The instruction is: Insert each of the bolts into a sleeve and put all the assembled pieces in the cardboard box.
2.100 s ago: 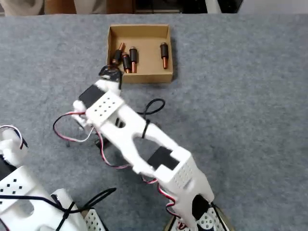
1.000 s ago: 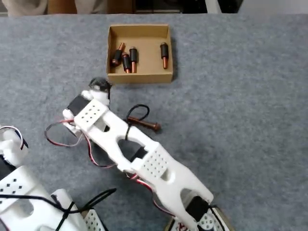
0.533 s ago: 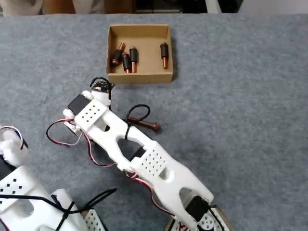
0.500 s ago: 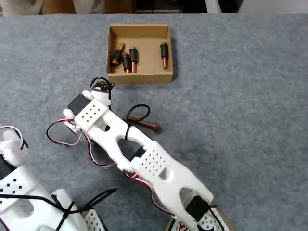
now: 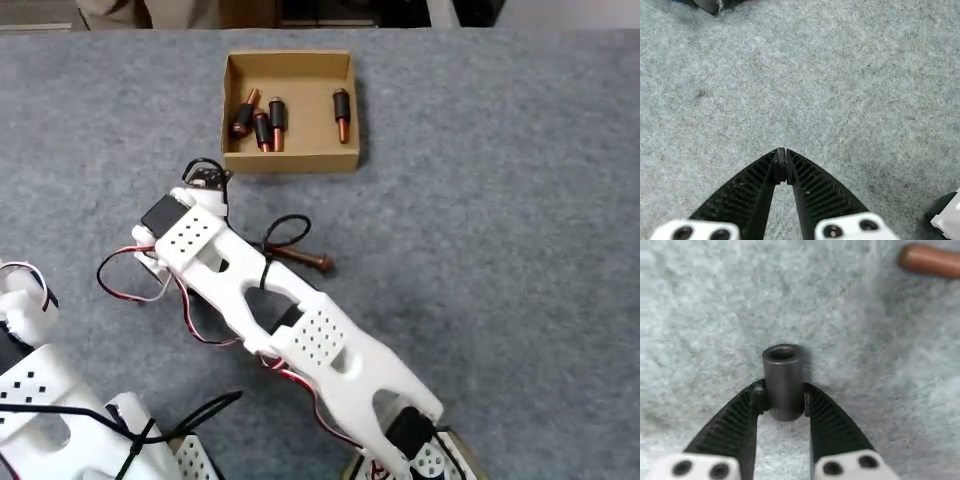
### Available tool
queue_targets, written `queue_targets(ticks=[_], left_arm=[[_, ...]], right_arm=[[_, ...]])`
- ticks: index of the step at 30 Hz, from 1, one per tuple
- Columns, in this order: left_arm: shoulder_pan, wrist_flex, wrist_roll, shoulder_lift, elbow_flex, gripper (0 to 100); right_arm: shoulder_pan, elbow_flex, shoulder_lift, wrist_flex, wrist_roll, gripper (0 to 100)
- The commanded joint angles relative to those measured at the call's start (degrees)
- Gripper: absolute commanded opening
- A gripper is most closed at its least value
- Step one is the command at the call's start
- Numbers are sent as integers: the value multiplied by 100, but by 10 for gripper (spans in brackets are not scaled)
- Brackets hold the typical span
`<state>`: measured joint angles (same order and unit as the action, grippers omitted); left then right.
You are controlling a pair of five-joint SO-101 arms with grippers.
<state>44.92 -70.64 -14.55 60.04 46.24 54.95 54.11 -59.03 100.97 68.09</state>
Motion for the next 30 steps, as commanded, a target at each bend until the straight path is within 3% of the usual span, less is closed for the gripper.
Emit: queue_targets(ticks=[1, 8, 13, 17, 23, 26, 30], left_arm=[[-18, 62, -9, 40, -44, 21], [-62, 62, 9, 48, -88, 21], [-70, 88, 0, 48, -97, 21], [-554, 53, -18, 48, -105, 21], [-2101, 70, -26, -4, -413, 29], [-3156, 123, -9, -22, -615, 102], [-4659, 765, -9, -22, -457, 153]], right_arm=[[-180, 40, 866, 141, -299, 1], [-637, -470, 2308, 141, -1732, 1], [-1209, -1077, 3547, 132, -3481, 1], [-2000, -1411, 4681, 132, -5125, 1], [-3371, -2360, 6624, 132, -7613, 1], [-4040, -3116, 7503, 123, -8123, 1], [-5209, -4215, 8462, 18, -8466, 1]])
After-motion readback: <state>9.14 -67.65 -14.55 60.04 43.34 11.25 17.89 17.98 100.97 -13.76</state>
